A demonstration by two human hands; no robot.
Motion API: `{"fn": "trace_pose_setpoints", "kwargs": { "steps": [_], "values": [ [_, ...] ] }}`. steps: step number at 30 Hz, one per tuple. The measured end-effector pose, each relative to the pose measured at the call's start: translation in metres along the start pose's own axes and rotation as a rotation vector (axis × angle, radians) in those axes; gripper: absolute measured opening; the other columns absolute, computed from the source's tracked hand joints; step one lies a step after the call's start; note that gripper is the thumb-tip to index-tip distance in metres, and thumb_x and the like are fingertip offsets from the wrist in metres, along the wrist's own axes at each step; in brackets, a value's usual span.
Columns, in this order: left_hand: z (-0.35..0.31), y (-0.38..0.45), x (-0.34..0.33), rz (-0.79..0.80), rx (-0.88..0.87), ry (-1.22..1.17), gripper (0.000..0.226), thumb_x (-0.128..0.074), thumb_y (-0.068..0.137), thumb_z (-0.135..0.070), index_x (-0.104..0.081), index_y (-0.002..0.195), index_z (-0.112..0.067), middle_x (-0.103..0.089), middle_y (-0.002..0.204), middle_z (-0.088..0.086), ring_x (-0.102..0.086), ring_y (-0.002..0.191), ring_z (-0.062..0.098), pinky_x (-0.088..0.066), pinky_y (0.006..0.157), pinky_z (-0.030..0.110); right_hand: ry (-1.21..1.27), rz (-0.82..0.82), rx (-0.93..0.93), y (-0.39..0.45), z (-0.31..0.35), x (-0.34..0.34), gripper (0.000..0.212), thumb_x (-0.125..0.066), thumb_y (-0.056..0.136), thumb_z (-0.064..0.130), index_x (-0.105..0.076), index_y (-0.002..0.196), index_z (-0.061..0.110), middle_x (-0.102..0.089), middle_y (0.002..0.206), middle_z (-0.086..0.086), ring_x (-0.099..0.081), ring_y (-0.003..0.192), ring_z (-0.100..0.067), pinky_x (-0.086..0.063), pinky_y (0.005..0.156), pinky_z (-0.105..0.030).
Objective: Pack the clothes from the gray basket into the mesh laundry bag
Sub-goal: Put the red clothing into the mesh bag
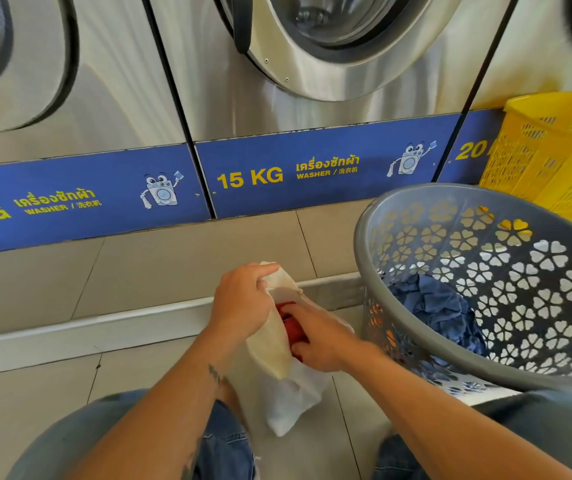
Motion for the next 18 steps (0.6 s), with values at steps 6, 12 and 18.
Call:
{"fn": "trace_pose_setpoints", "kwargs": {
  "steps": [6, 12, 18],
  "values": [
    [0.020, -0.001, -0.011, 0.044, 0.018, 0.173, 0.049, -0.047, 0.087, -0.001, -0.064, 0.127, -0.024, -0.061, 0.129, 0.000, -0.053, 0.117, 0.027, -0.046, 0.095, 0.038, -0.160, 0.083, -0.176, -0.005, -0.086, -0.039, 0.060, -0.061, 0.073, 0.022, -0.047, 0.125, 0.048, -0.063, 0.120, 0.010, -0.064, 0.109, -0.022, -0.059, 0.088, -0.042],
    [0.019, -0.002, -0.019, 0.138, -0.005, 0.242, 0.050, -0.050, 0.086, -0.003, -0.061, 0.128, -0.027, -0.059, 0.118, -0.001, -0.055, 0.111, 0.027, -0.049, 0.089, 0.042, -0.371, 0.070, -0.205, -0.011, -0.054, -0.033, 0.045, -0.061, 0.084, 0.023, -0.051, 0.128, 0.026, -0.057, 0.126, -0.005, -0.061, 0.109, -0.032, -0.055, 0.090, -0.045],
    [0.027, -0.006, -0.032, 0.348, 0.028, 0.266, 0.045, -0.053, 0.088, -0.010, -0.059, 0.131, -0.021, -0.055, 0.131, 0.006, -0.054, 0.116, 0.029, -0.048, 0.097, 0.042, -0.246, -0.029, -0.050, 0.000, -0.031, -0.044, 0.058, -0.061, 0.082, 0.011, -0.046, 0.134, 0.030, -0.048, 0.137, 0.000, -0.057, 0.111, -0.029, -0.056, 0.086, -0.044]
  ]
}}
Point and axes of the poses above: each hand's wrist, its own y-axis towards the middle knuckle, its own x-axis out of the back of the hand, z = x × y, the point moved 6 cm from there along y, towards the middle knuckle
